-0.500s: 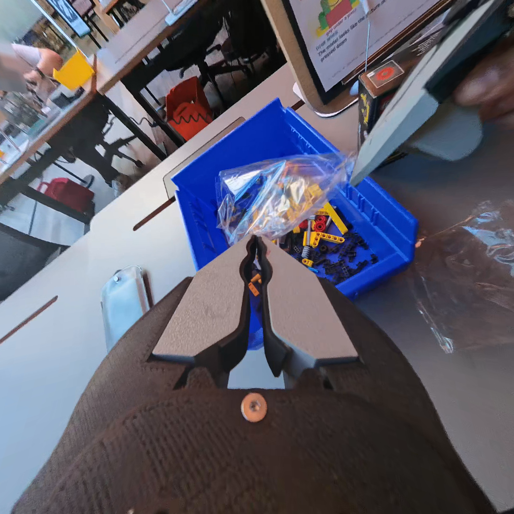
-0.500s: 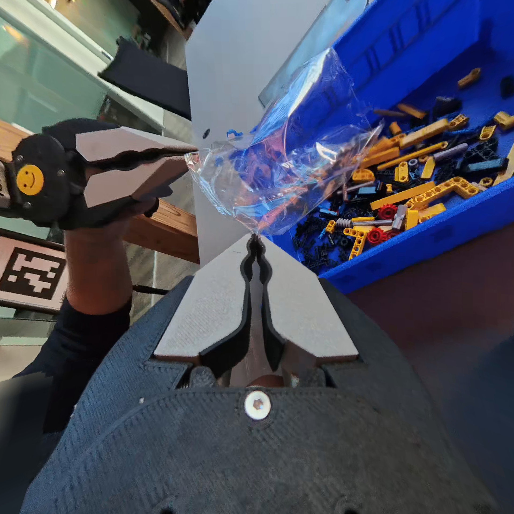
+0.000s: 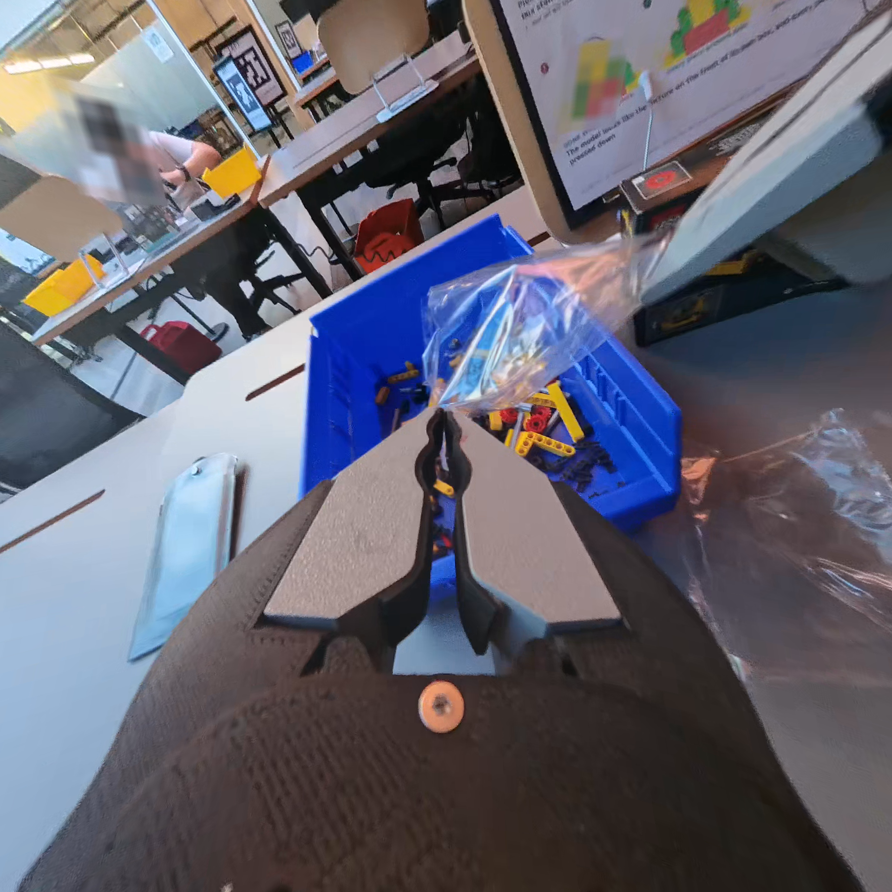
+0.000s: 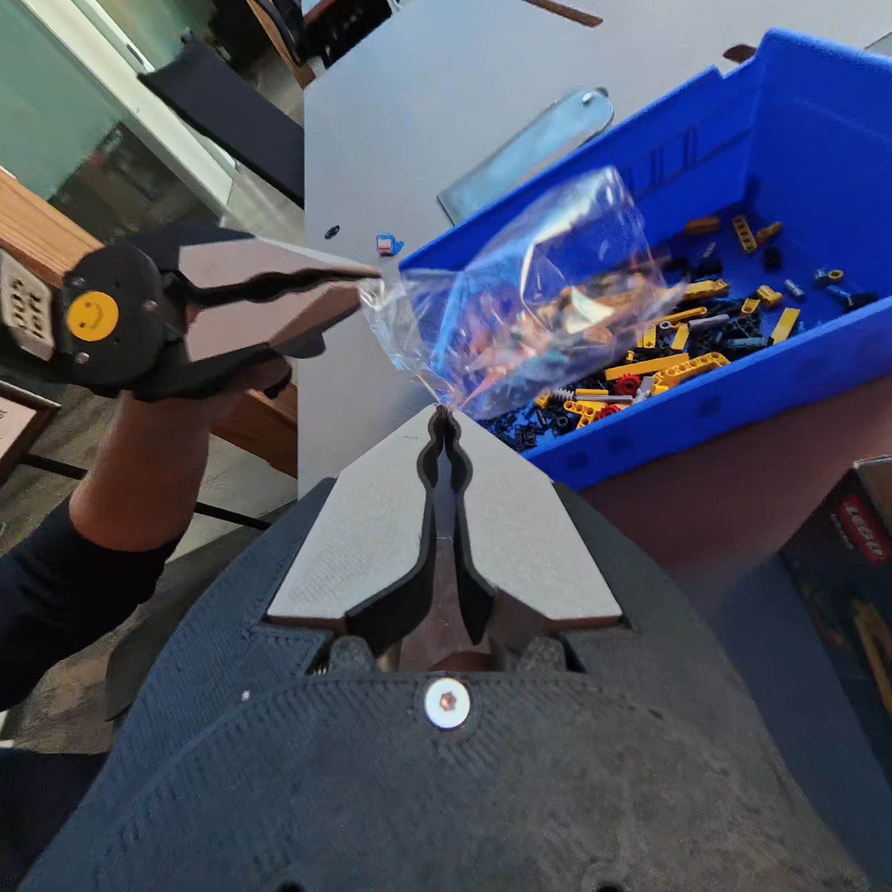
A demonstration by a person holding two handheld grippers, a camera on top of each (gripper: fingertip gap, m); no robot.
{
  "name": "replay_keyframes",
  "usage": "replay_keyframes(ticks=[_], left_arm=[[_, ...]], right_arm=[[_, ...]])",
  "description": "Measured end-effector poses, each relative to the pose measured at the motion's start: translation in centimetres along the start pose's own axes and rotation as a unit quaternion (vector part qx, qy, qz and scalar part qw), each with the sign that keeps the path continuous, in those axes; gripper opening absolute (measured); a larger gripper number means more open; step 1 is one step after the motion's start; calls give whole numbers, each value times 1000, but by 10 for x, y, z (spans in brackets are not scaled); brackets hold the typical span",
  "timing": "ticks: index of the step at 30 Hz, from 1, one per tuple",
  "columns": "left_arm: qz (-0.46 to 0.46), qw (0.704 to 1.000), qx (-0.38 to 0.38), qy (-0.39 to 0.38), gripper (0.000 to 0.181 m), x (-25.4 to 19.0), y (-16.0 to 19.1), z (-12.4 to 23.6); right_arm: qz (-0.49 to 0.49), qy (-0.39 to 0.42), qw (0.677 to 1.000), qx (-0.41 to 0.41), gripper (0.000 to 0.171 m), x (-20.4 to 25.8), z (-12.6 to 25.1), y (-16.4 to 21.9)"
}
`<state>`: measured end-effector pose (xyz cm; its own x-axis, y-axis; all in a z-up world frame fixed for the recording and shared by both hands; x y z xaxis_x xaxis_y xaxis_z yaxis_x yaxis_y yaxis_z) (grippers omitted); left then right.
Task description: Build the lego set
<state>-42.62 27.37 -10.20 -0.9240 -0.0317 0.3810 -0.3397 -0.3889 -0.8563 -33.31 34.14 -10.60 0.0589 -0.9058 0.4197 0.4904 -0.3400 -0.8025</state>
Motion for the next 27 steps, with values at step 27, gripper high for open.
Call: replay_keyframes(ticks=[27], left_arm=[[71, 974, 81, 197, 41, -163, 40, 19]], right_arm=[[76, 40, 994, 72, 0, -15, 146, 205]])
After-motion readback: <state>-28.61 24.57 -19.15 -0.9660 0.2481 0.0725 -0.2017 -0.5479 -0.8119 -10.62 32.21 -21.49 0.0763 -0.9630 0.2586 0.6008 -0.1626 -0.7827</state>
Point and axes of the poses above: each gripper's, where its closed fingertips meet, z back along the fingers, y out of its underside, x = y × z across the jaws, the point moved 3 cm from there along z, back along the fingers, and after that the axes turned 3 degrees about y, right-handed, at the moved point
